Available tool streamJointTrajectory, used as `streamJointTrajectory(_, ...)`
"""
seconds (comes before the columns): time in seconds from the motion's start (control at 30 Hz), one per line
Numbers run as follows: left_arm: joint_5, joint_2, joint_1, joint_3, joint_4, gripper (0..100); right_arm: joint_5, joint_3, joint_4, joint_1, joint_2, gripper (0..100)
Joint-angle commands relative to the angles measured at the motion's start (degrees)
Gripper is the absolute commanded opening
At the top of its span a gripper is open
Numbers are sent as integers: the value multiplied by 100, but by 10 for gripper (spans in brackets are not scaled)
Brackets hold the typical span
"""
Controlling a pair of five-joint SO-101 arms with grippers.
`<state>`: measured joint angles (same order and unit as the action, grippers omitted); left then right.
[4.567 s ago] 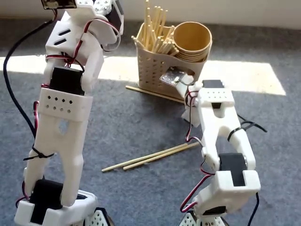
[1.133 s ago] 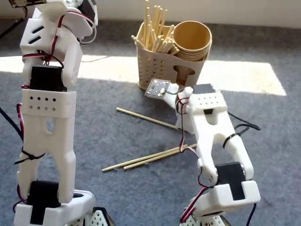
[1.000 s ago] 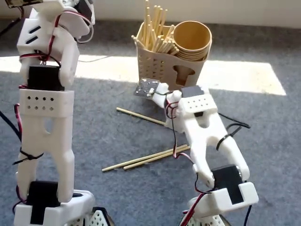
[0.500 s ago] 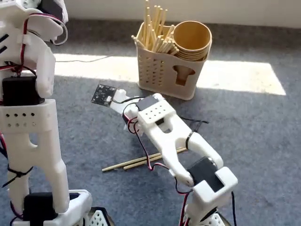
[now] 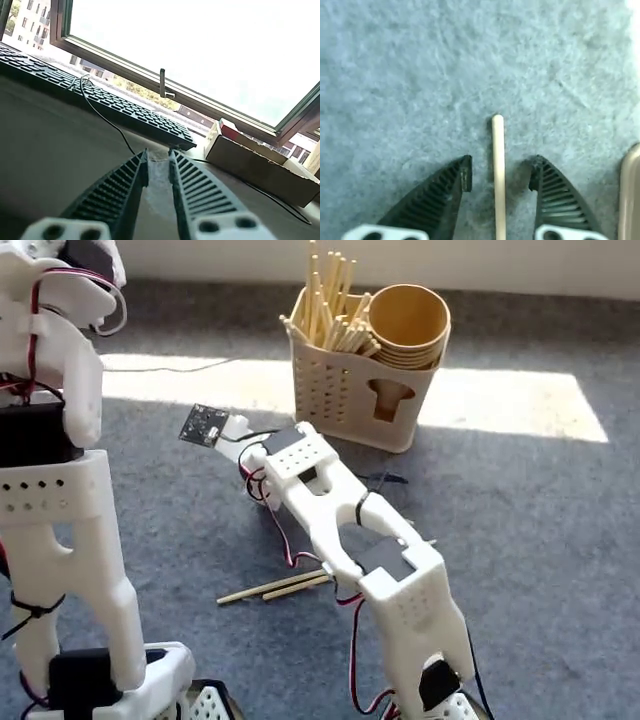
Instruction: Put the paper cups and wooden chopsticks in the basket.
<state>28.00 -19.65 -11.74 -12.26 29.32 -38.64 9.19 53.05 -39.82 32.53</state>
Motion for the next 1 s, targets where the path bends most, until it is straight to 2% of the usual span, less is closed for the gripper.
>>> streamJointTrajectory(0.0, 53, -259, -22, -233, -9, 88, 53, 356, -48, 101, 57, 159)
streamJointTrajectory(0.13, 53, -259, -22, -233, -9, 88, 35, 391, 295, 101, 66, 0)
streamJointTrajectory(0.47, 53, -259, -22, -233, -9, 88, 105, 848, 1560, 119, -338, 5)
streamJointTrajectory(0.97, 53, -259, -22, -233, -9, 88, 2479, 866, 1903, 110, -2149, 5)
